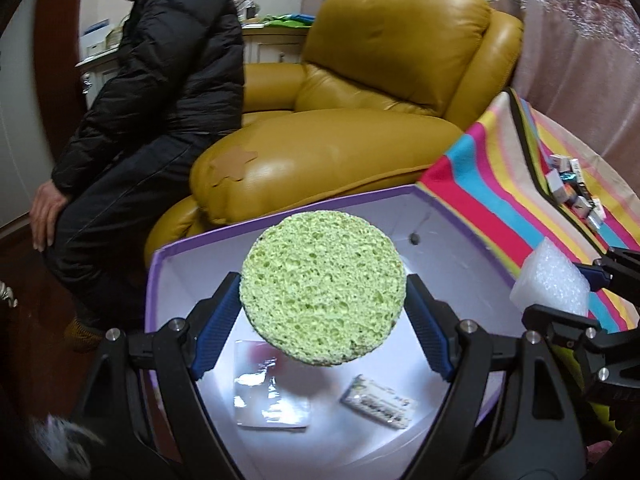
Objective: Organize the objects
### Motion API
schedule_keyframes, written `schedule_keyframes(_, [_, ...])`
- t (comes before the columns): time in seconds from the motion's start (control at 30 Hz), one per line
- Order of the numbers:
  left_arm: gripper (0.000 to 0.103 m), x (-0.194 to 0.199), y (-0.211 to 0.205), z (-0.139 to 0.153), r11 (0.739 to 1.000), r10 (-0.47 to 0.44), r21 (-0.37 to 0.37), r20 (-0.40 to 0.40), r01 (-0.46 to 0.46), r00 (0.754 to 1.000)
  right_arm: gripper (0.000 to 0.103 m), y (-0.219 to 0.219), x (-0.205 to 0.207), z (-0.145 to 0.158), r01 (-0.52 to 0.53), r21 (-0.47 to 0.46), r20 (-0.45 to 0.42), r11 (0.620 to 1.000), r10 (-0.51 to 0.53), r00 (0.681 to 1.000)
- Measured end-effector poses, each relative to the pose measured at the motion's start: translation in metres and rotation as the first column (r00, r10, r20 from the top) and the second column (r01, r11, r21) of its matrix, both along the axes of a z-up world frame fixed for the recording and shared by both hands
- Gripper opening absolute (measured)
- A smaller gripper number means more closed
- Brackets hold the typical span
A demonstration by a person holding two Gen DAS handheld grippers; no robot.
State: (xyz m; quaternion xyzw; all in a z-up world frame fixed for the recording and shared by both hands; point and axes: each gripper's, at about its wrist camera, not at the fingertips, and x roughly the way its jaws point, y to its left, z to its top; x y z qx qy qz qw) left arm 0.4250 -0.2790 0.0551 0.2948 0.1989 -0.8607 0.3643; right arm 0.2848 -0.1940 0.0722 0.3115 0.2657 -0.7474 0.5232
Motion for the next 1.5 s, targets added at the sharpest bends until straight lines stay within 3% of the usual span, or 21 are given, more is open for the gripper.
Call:
schedule_keyframes(0.23, [0.084, 0.015, -0.002, 0.000, 0.999, 0.050, -0.014, 0.003, -0.050, 0.999, 0.048, -0.006, -0.006, -0.004, 0.001, -0.036, 0.049, 0.999, 0.001, 0.999])
schedule_keyframes(0.3, [0.094, 0.014, -0.002, 0.002, 0.997, 0.080, -0.016, 0.002, -0.080, 0.997, 0.050, -0.003, -0.013, -0.003, 0.012, -0.069, 0.104, 0.998, -0.005, 0.995])
schedule_keyframes(0.37, [0.096, 0.012, -0.001, 0.004, 0.996, 0.090, -0.015, -0.005, -0.090, 0.996, 0.055, 0.003, -0.021, -0.003, 0.034, -0.072, 0.145, 0.997, -0.023, 0.989])
schedule_keyframes(0.53, [0.096, -0.016, 0.017, 0.007, 1.000, 0.012, 0.002, 0.018, -0.012, 1.000, 0.061, 0.039, -0.045, 0.008, 0.137, -0.123, 0.172, 0.983, -0.115, 0.978])
schedule_keyframes(0.67, [0.096, -0.058, 0.043, 0.010, 0.992, -0.123, 0.037, 0.025, 0.122, 0.992, 0.064, 0.086, -0.073, 0.013, 0.256, -0.144, 0.193, 0.956, -0.226, 0.955])
schedule_keyframes(0.8, [0.096, -0.121, 0.081, 0.020, 0.947, -0.316, 0.071, 0.020, 0.314, 0.949, 0.064, 0.152, -0.109, 0.012, 0.426, -0.142, 0.194, 0.894, -0.396, 0.897])
schedule_keyframes(1.0, [0.096, -0.233, 0.133, 0.030, 0.845, -0.524, 0.113, -0.025, 0.523, 0.851, 0.064, 0.254, -0.159, 0.004, 0.663, -0.091, 0.169, 0.743, -0.644, 0.746])
schedule_keyframes(1.1, [0.096, -0.290, 0.148, 0.022, 0.825, -0.549, 0.136, -0.042, 0.549, 0.835, 0.064, 0.296, -0.178, 0.000, 0.745, -0.072, 0.195, 0.663, -0.723, 0.663])
schedule_keyframes(1.2, [0.096, -0.330, 0.156, 0.014, 0.823, -0.546, 0.150, -0.054, 0.547, 0.836, 0.064, 0.325, -0.193, -0.006, 0.790, -0.056, 0.201, 0.610, -0.768, 0.607])
schedule_keyframes(1.33, [0.096, -0.362, 0.159, 0.013, 0.834, -0.532, 0.117, -0.087, 0.539, 0.842, 0.064, 0.346, -0.213, -0.017, 0.813, -0.033, 0.199, 0.581, -0.794, 0.575])
schedule_keyframes(1.5, [0.096, -0.390, 0.148, 0.009, 0.844, -0.523, 0.094, -0.075, 0.528, 0.849, 0.064, 0.344, -0.240, -0.027, 0.799, 0.002, 0.170, 0.601, -0.788, 0.592])
